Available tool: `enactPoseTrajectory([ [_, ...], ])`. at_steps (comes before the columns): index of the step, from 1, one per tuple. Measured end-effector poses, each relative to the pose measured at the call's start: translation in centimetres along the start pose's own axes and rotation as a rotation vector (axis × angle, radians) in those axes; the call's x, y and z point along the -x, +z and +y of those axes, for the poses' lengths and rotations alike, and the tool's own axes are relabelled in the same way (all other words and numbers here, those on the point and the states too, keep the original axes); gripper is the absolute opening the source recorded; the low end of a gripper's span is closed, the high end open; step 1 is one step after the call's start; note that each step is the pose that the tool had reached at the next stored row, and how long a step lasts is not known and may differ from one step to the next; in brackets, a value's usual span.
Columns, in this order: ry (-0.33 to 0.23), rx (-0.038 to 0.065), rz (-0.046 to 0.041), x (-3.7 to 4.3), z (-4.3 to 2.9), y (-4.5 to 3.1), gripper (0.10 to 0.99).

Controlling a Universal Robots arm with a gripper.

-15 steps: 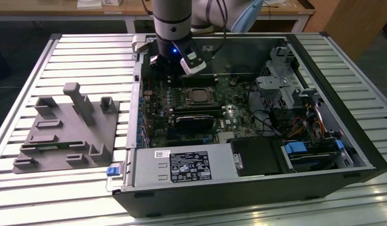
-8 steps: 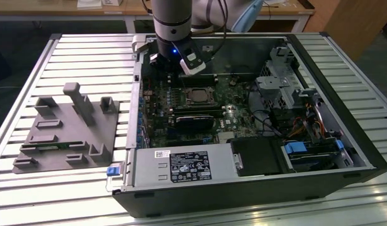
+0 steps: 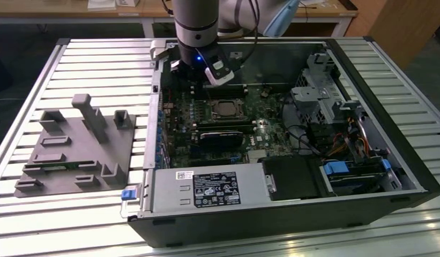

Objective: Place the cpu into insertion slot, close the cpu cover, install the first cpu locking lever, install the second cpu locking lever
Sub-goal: 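Install the first cpu locking lever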

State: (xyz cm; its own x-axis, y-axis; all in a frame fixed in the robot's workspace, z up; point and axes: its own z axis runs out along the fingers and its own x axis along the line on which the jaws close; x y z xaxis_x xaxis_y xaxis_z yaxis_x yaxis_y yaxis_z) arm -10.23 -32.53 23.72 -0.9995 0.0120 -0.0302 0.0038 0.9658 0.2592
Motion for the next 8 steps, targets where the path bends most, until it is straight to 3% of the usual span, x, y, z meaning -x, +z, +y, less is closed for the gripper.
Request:
enactPoseTrajectory([
  [8,0.000,0.000,-0.0002,1.21,0.00,0.07,0.106],
])
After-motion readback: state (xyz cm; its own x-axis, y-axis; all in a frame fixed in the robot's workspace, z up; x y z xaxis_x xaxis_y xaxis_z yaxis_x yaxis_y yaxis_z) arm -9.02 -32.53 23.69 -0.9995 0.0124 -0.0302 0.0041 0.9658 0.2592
